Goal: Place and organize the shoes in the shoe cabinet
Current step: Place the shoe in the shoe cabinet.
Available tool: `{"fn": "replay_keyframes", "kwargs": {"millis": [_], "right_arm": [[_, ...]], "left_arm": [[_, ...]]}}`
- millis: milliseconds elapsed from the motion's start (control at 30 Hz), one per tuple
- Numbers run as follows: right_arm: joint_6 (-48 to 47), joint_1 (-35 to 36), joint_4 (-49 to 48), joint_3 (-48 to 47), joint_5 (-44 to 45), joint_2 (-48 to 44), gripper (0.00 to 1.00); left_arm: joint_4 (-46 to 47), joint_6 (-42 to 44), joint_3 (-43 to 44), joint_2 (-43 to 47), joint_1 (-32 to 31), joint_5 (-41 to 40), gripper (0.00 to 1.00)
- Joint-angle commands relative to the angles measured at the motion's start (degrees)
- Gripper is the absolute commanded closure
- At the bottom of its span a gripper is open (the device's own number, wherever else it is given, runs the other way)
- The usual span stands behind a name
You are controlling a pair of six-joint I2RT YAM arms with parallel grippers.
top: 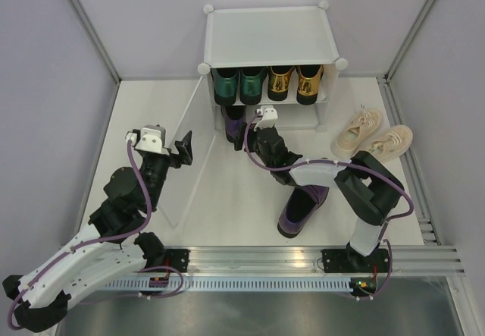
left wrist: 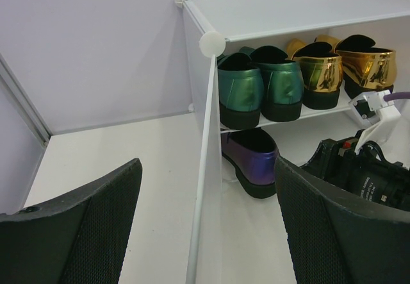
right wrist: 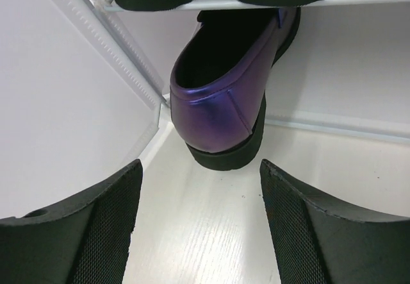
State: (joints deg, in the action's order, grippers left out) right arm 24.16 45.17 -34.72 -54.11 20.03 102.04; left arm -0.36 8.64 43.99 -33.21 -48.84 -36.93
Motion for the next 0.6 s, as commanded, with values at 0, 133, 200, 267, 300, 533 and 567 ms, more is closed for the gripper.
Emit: {"fn": "replay_keyframes", "kwargs": {"millis": [0,133,200,267,300,533,567], "right_arm": [[-1.31,0.27,-2.90,-0.91,-2.19,2.80,0.21],[-3.14,0.27,-2.55,-4.76,-1.14,7.71,0.19],[-3.42,0.27,-2.28,-5.39,-1.05,8.78,0.19],[-4.21,0.19,-2.11,-6.88,-0.70,9.67,0.19],[-4.47,0.27,-1.93,-7.93,-0.52,10.63,0.19],[-5.97,0.10,0.26,-12.95,-0.08,14.76,0.17],[-6.06,0.01,0.53,-13.48,0.01,15.12,0.18]], "left_arm": [[-1.40,0.06,1.36,-0.01,0.06,0.54,0.14],[-1.75,-0.12,1.54,-0.10,0.06,0.89,0.14],[-1.75,-0.21,1.54,-0.19,0.15,1.07,0.14],[-1.84,-0.21,1.63,-0.19,0.06,1.16,0.14],[-2.01,-0.21,1.54,-0.19,0.06,1.07,0.14],[-2.01,-0.03,1.63,-0.27,0.06,0.98,0.14],[-2.01,-0.03,1.63,-0.27,0.06,0.98,0.14]]}}
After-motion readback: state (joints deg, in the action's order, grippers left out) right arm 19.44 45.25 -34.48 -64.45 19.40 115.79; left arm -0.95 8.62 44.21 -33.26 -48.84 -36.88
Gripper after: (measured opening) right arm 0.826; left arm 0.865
